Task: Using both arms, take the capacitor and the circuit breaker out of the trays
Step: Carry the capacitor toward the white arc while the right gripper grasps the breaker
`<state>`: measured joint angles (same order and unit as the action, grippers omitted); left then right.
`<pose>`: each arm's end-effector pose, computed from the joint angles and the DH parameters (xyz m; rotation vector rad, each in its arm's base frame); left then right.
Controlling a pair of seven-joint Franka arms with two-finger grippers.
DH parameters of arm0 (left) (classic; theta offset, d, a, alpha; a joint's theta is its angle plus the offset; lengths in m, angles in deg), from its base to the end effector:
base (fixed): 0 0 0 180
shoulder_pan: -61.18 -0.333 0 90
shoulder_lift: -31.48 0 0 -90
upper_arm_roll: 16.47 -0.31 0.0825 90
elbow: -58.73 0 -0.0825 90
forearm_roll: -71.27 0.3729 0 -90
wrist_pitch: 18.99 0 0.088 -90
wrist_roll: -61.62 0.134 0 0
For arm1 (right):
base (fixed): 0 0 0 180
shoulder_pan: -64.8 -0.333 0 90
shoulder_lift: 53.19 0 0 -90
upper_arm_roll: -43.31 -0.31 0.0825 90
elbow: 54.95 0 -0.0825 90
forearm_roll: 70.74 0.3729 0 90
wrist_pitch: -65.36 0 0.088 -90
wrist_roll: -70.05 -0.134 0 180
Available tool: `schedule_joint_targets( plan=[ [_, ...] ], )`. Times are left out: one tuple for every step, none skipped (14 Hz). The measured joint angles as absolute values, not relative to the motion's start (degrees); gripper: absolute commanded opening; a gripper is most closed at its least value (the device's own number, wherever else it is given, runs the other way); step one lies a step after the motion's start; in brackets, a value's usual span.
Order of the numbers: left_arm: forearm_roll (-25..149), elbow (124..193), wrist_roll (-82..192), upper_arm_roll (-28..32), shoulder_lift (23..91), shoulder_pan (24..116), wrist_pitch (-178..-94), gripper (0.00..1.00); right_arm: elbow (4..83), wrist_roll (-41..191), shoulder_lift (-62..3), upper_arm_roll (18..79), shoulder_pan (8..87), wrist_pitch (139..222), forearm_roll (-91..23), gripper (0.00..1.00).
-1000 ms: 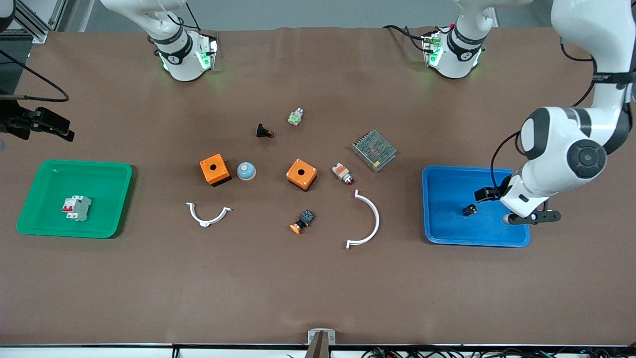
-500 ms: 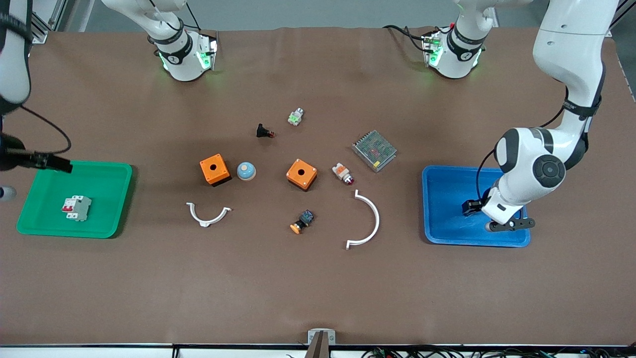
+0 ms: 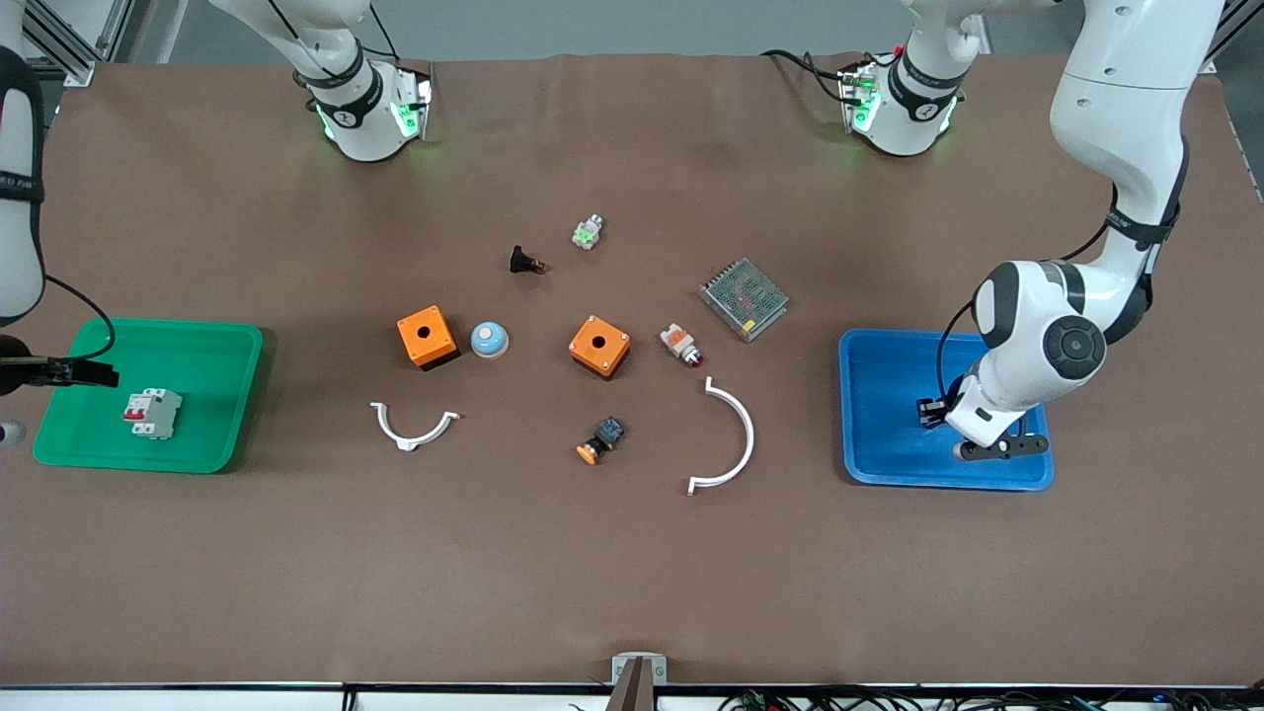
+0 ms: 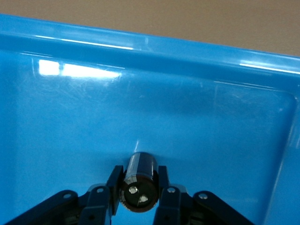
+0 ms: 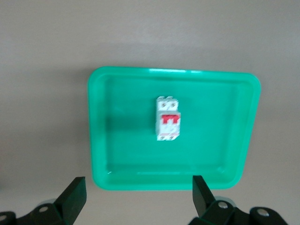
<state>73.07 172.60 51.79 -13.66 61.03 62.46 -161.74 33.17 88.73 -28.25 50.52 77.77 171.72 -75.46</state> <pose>0.5982 -0.0424 0.1770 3.1350 0.1275 -0.0179 0.6130 -0.2243 0.3685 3.0471 0.0155 -0.2306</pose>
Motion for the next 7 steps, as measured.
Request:
schedule_joint_targets(
  plan=[
    [73.07, 172.43, 51.79, -13.62, 60.95, 62.83, -161.79, 0.0, 33.18, 90.85, -27.11, 50.5, 78.62, 173.58, -75.45, 1.0],
    [73.07, 172.03, 51.79, -13.53, 60.61, 63.19, -161.87, 0.0, 33.19, 92.6, -25.79, 50.5, 79.37, 175.25, -75.27, 1.0],
    [73.07, 171.54, 51.79, -13.34, 59.79, 63.51, -161.75, 0.0, 33.19, 94.18, -24.32, 50.48, 80.09, 176.57, -74.6, 1.0],
    [73.07, 171.01, 51.79, -12.88, 58.54, 63.81, -160.89, 0.0, 33.2, 95.78, -22.8, 50.48, 80.74, 177.67, -73.3, 1.0],
    [73.07, 170.16, 51.79, -12.25, 56.9, 64.27, -158.62, 0.0, 33.21, 97.35, -21.23, 50.48, 81.33, 178.91, -71.89, 1.0],
    [73.07, 169.13, 51.79, -11.48, 55.21, 64.92, -155.72, 0.0, 33.21, 98.36, -19.87, 50.47, 81.72, 179.9, -71.06, 1.0],
    [73.07, 168.26, 51.46, -10.7, 53.8, 65.7, -153.41, 0.0, 33.21, 98.81, -18.74, 50.47, 81.94, 180.44, -70.76, 1.0]
  ],
)
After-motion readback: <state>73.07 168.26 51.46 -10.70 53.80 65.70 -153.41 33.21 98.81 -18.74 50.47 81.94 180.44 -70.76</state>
